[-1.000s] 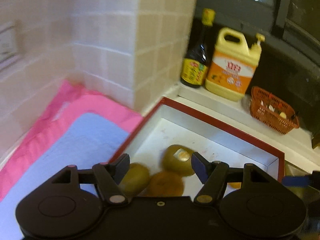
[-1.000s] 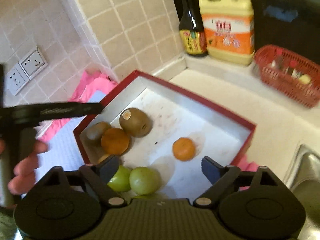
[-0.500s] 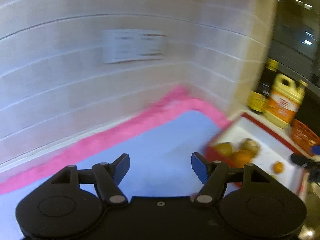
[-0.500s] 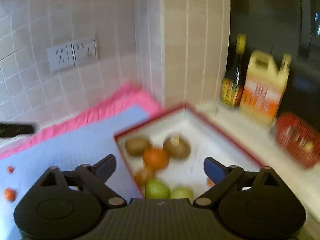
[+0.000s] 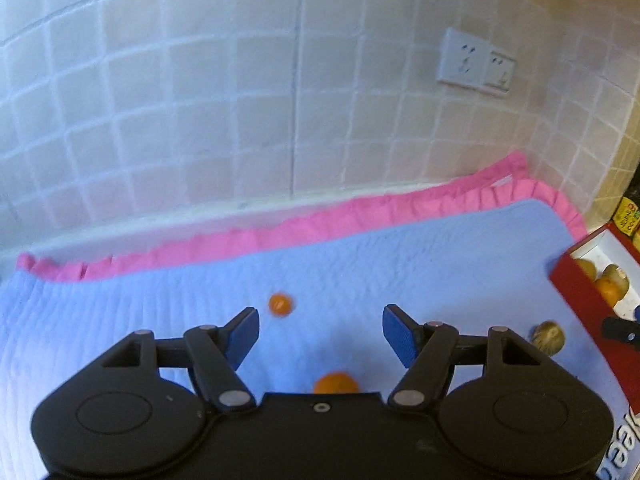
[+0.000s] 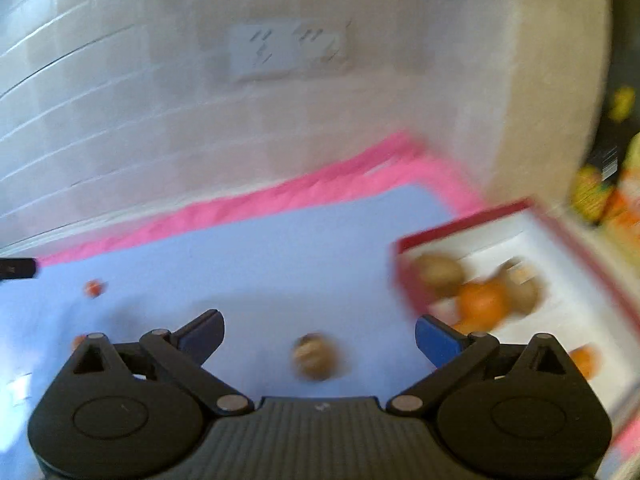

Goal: Organize fruits
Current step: 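Move both tools back over the remaining fruit on the mat, then grasp a large orange with the left tool while the right tool grasps a brown round fruit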

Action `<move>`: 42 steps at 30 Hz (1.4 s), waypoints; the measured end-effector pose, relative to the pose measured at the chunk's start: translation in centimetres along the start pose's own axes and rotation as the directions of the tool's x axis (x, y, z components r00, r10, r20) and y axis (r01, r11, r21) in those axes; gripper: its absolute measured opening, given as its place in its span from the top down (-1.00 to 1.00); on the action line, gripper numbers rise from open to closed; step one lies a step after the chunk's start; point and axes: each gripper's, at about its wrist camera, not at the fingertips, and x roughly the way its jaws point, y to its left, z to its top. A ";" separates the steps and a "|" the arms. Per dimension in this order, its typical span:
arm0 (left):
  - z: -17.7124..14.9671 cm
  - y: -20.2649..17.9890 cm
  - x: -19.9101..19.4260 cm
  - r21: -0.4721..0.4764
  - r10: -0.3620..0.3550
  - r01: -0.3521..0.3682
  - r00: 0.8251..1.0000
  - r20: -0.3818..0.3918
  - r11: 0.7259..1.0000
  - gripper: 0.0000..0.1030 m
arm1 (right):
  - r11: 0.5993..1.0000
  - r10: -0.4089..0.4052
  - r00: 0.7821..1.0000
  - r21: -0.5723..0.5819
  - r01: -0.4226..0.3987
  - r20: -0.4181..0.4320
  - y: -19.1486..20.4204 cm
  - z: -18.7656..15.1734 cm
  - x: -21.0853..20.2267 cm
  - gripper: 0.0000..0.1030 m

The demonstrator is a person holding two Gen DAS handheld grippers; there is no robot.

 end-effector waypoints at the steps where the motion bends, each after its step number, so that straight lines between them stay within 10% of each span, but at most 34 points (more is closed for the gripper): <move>1: -0.4 0.4 0.1 -0.010 -0.001 0.001 1.000 -0.010 1.000 -0.58 | 1.000 0.008 1.000 -0.007 -0.008 -0.019 0.6 -0.3 0.7 -1.00; 13: -4.4 1.3 3.3 -0.027 -0.045 0.042 0.991 -0.123 0.999 -0.58 | 0.997 -0.010 0.995 -0.081 0.002 -0.097 4.8 -2.9 4.0 -0.99; 32: -5.7 -0.7 9.4 0.044 -0.107 0.120 0.967 -0.230 0.992 -0.55 | 0.990 -0.125 0.981 0.048 0.134 -0.150 -0.1 -2.0 9.9 -0.33; 42: -6.2 -1.3 10.0 0.111 -0.051 0.078 0.972 -0.229 0.991 -0.02 | 0.991 -0.115 0.975 0.039 0.125 -0.189 -0.6 -1.7 12.0 0.15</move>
